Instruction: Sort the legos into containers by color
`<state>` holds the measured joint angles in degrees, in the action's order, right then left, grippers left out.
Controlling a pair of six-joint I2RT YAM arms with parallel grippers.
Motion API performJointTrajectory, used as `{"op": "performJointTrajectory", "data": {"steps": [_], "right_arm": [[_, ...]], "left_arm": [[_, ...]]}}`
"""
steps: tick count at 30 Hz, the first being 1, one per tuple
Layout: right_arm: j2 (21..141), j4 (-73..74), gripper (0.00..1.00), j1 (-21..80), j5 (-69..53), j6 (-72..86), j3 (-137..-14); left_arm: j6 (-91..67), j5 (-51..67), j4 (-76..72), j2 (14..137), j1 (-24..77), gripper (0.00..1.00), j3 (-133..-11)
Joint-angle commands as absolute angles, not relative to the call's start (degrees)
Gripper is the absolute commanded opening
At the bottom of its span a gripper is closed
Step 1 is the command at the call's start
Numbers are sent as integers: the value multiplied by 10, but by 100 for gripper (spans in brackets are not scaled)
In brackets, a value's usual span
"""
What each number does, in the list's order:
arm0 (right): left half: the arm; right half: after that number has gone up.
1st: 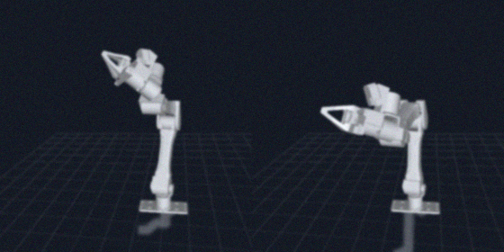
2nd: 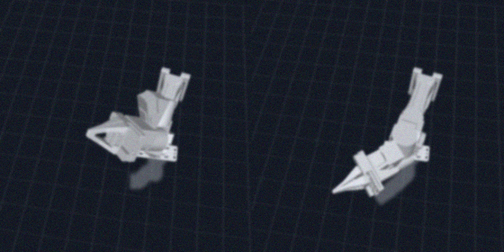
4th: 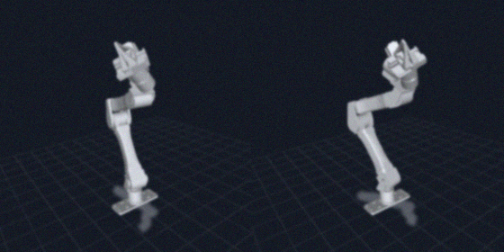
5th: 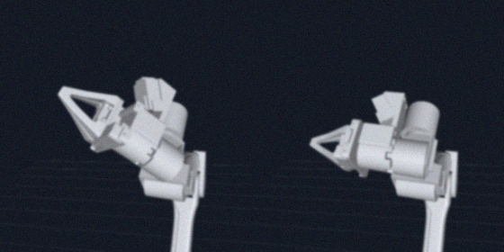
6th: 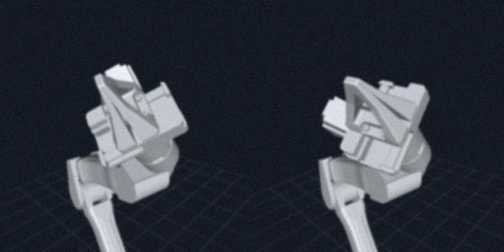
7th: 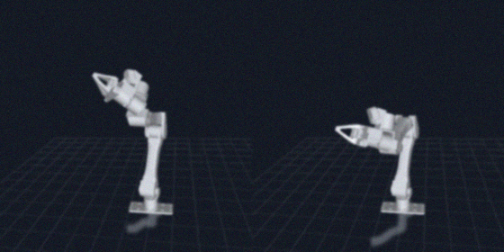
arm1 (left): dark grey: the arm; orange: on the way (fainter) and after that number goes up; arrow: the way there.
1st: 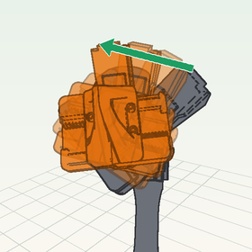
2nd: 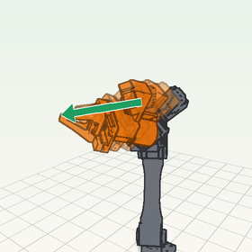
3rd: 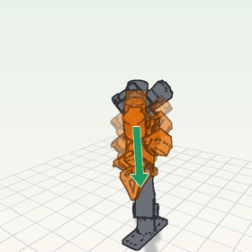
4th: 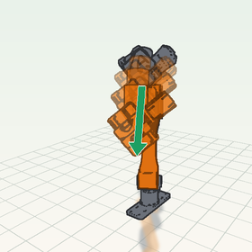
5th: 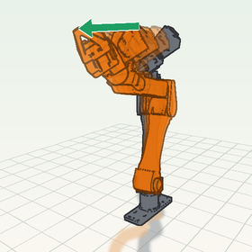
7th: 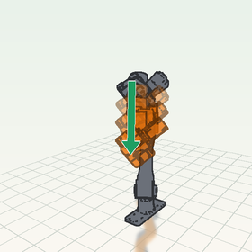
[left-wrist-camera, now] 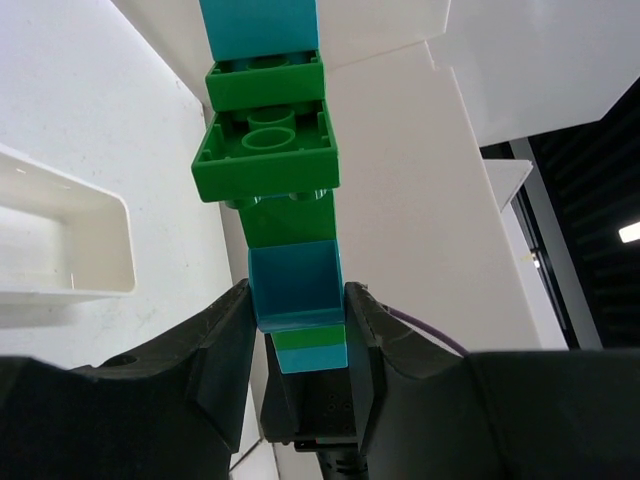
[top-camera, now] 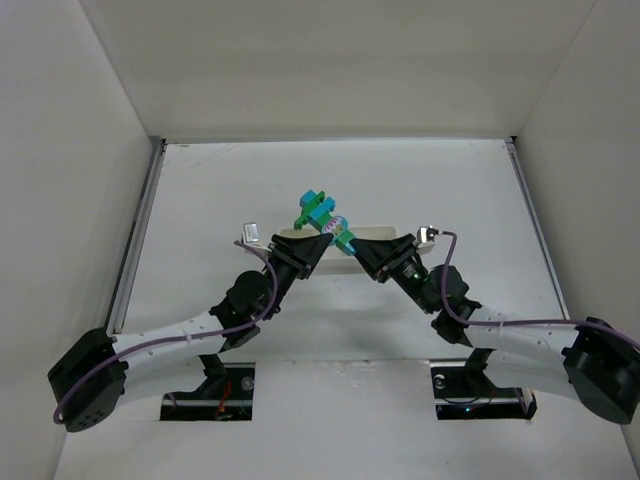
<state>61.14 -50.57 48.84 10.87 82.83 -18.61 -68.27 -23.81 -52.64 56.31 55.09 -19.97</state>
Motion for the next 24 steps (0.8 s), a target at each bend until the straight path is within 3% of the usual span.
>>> {"op": "performJointTrajectory", "data": {"steps": [1,17,24], "right_arm": [[590,-513,25,489,119,822,-158],[454,-379,25,503,121,773,-133],[433,-246,25,464,91,700,-157]], "left_arm": [[-678,-294,-585,525,517,16,-194],[-664,-270,-552,512,505,16,-192],[-587,-252,-426,481,585,16,-186]]}}
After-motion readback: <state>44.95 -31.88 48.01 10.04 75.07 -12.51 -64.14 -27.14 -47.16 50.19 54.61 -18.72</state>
